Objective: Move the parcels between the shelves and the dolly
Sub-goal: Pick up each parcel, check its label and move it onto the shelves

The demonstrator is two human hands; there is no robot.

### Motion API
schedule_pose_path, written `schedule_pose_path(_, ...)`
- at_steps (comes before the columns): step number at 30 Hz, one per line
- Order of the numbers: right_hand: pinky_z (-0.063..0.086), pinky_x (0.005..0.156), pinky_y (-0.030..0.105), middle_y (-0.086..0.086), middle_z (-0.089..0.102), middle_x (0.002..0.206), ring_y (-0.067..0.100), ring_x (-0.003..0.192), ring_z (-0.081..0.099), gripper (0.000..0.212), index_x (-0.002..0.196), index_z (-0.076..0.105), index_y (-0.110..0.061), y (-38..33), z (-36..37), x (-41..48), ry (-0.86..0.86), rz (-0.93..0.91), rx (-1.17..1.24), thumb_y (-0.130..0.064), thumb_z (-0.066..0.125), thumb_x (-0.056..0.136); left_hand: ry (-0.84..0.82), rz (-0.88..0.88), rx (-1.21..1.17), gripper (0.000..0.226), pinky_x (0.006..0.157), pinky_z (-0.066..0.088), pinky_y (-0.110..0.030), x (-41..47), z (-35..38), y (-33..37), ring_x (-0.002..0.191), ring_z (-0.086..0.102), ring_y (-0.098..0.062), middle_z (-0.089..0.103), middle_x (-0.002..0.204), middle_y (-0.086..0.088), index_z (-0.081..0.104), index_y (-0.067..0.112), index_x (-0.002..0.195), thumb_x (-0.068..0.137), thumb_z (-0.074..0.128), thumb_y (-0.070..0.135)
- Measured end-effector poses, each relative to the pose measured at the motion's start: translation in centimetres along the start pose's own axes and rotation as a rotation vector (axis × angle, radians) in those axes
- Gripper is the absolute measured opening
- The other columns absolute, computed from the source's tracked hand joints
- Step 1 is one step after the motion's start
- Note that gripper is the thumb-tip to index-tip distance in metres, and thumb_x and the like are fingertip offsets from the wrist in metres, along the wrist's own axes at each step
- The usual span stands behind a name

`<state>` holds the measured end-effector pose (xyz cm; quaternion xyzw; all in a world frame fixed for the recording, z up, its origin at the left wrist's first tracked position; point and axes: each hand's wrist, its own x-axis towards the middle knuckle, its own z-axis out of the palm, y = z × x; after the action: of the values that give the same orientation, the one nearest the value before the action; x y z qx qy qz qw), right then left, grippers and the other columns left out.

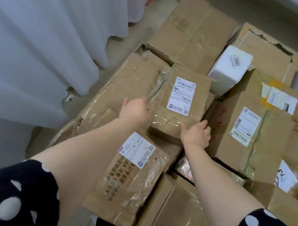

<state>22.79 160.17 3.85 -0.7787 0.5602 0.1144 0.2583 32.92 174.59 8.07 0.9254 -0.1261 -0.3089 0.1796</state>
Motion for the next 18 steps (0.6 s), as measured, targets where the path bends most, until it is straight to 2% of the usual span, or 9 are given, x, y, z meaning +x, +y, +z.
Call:
schedule_pose_path(3,0.041,0.101,0.040,0.017,0.049,0.137,0.035,0.124,0.049,0.079,0.144,0.023,-0.004,0.2,0.1,1.1,-0.146,0.042,0.180,-0.037,0.065,0.086,-0.103,-0.008,0.045,0.047,0.115,0.019,-0.043,2.4,2.0,1.8,0.123,0.049,-0.029,0.057,0.126,-0.014,0.036,0.006,0.139,0.098,0.044,0.026)
schedule_pose_path(5,0.043,0.095,0.035,0.012,0.054,0.132,0.032,0.119,0.054,0.070,0.139,0.031,-0.005,-0.2,0.4,0.7,-0.183,0.007,0.248,-0.031,0.068,0.085,-0.173,-0.061,0.011,0.062,0.112,0.028,-0.045,3.5,2.8,2.6,0.128,0.044,-0.033,0.049,0.135,-0.016,0.023,0.000,0.145,0.096,0.050,0.027)
schedule_pose_path(7,0.043,0.090,0.031,0.008,0.059,0.126,0.029,0.115,0.057,0.054,0.130,0.040,-0.010,-0.5,0.9,-0.1,-0.225,-0.027,0.269,-0.026,0.067,0.086,-0.173,-0.104,0.024,0.077,0.107,0.035,-0.043,4.1,2.7,2.9,0.130,0.042,-0.036,0.041,0.142,-0.021,0.011,-0.002,0.148,0.093,0.056,0.026)
schedule_pose_path(11,0.046,0.092,0.033,0.008,0.062,0.120,0.029,0.109,0.059,0.045,0.127,0.043,-0.011,-0.4,1.2,-1.2,-0.243,0.023,0.345,-0.021,0.062,0.088,-0.086,-0.075,0.054,0.053,0.092,0.042,-0.039,4.5,1.6,3.0,0.118,0.052,-0.037,0.051,0.129,-0.020,0.035,0.001,0.135,0.089,0.057,0.012)
schedule_pose_path(14,0.046,0.095,0.039,0.011,0.058,0.123,0.032,0.112,0.056,0.047,0.133,0.038,-0.010,0.1,0.6,-1.8,-0.204,0.069,0.368,-0.022,0.053,0.091,-0.114,-0.068,0.022,0.053,0.089,0.044,-0.038,4.3,1.8,3.6,0.115,0.054,-0.034,0.055,0.125,-0.017,0.037,0.004,0.135,0.086,0.057,0.008)
schedule_pose_path(18,0.044,0.097,0.042,0.015,0.048,0.132,0.035,0.123,0.046,0.061,0.145,0.027,-0.010,1.3,-1.2,-1.3,-0.081,0.125,0.295,-0.016,0.051,0.089,-0.134,0.006,-0.057,0.051,0.090,0.045,-0.036,3.9,3.2,5.7,0.114,0.055,-0.032,0.057,0.126,-0.013,0.039,0.009,0.136,0.089,0.058,0.011)
